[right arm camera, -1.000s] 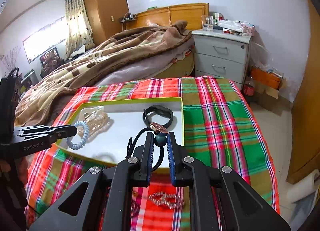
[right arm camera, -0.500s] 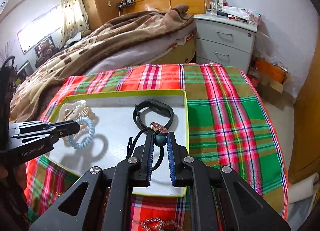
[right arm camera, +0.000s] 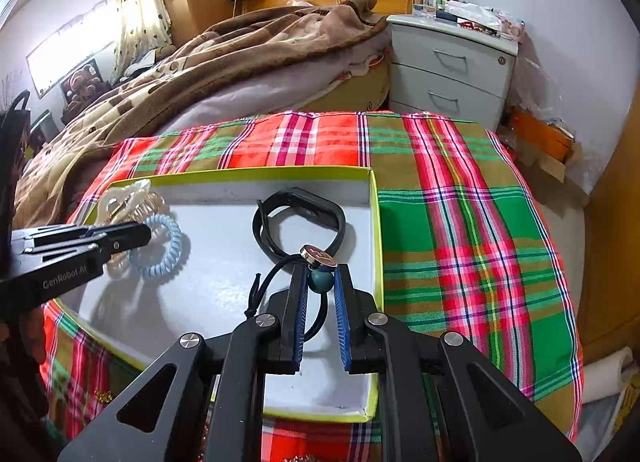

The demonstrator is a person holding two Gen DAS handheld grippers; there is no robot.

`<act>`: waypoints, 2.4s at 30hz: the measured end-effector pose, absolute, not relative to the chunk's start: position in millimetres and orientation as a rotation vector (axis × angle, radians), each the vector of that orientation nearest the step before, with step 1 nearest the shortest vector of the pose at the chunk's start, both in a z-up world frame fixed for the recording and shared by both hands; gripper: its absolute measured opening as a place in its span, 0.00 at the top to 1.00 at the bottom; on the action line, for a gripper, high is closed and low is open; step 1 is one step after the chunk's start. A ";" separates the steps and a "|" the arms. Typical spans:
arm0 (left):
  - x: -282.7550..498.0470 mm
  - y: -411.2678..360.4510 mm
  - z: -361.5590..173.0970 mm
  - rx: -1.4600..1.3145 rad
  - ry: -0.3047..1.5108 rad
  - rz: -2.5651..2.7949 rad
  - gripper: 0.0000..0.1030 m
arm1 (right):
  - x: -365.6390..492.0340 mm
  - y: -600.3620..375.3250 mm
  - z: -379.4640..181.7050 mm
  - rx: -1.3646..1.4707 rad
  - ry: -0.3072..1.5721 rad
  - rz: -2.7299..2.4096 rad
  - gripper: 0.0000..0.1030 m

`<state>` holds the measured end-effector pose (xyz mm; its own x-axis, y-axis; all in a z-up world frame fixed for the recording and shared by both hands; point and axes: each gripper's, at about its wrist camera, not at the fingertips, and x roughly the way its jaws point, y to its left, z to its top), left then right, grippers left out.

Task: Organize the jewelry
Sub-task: 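Carry the blue coil with the left tool into the box while the right carries the necklace there, then open the left tool to release the blue coil while the right releases the necklace in the box, then move the left tool to the gold chain and grasp it while the right approaches the rhinestone clip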

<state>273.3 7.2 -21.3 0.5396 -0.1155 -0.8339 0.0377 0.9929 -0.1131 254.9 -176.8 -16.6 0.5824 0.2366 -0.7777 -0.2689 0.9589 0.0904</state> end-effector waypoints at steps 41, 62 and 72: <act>268.3 6.1 -7.6 -0.118 0.968 -0.097 0.60 | 246.3 -161.5 -10.7 -0.144 0.862 0.249 0.59; 174.8 18.5 18.5 -0.144 0.906 -0.175 0.58 | 159.7 -190.2 26.4 -0.026 0.779 0.279 0.59; 139.7 28.4 4.5 -0.185 0.931 -0.234 0.58 | 144.0 -221.3 -0.4 -0.011 0.807 0.350 0.59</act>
